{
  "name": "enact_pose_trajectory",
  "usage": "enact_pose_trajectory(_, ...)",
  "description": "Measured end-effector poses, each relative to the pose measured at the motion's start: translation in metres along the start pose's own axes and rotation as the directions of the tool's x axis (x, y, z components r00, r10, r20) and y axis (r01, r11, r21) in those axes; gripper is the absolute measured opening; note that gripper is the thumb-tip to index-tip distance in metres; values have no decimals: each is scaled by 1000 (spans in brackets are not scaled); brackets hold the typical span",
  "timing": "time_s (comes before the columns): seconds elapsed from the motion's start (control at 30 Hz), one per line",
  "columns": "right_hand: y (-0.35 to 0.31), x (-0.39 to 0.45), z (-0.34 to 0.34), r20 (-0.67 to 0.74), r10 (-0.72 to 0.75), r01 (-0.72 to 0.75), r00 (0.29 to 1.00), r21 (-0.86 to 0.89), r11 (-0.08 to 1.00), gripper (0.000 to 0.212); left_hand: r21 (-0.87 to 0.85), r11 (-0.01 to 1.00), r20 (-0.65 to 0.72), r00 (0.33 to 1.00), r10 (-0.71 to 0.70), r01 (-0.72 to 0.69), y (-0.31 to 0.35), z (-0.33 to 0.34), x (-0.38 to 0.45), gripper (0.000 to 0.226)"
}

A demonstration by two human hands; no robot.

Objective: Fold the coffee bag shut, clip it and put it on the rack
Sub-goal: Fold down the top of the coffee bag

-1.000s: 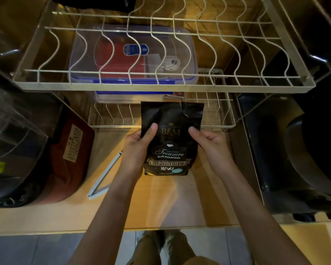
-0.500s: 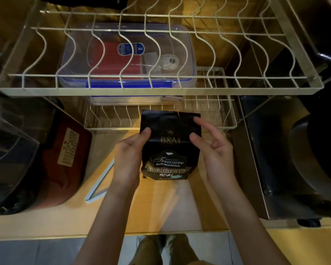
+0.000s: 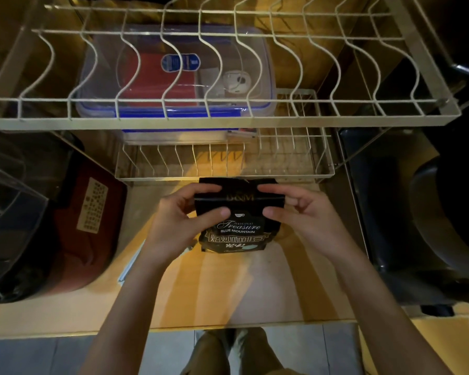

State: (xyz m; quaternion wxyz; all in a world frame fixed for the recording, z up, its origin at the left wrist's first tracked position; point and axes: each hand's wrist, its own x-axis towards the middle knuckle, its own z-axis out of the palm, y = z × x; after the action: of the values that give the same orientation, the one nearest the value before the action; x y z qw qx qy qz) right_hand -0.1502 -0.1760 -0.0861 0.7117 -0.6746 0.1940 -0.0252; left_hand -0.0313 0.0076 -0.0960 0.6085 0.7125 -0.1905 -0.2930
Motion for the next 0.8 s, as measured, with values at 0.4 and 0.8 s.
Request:
enact_pose_trajectory(0.4,16,1,3,-116,-60,45,991,-132,990,26,-100,994,-56,998,36,-41,-19,10,-3,24)
enact_pose_trajectory(0.8,29,5,17,-274,-55,90,960,116,989,21,-277,961,-228,972,-52,-13,-17,29,0,29)
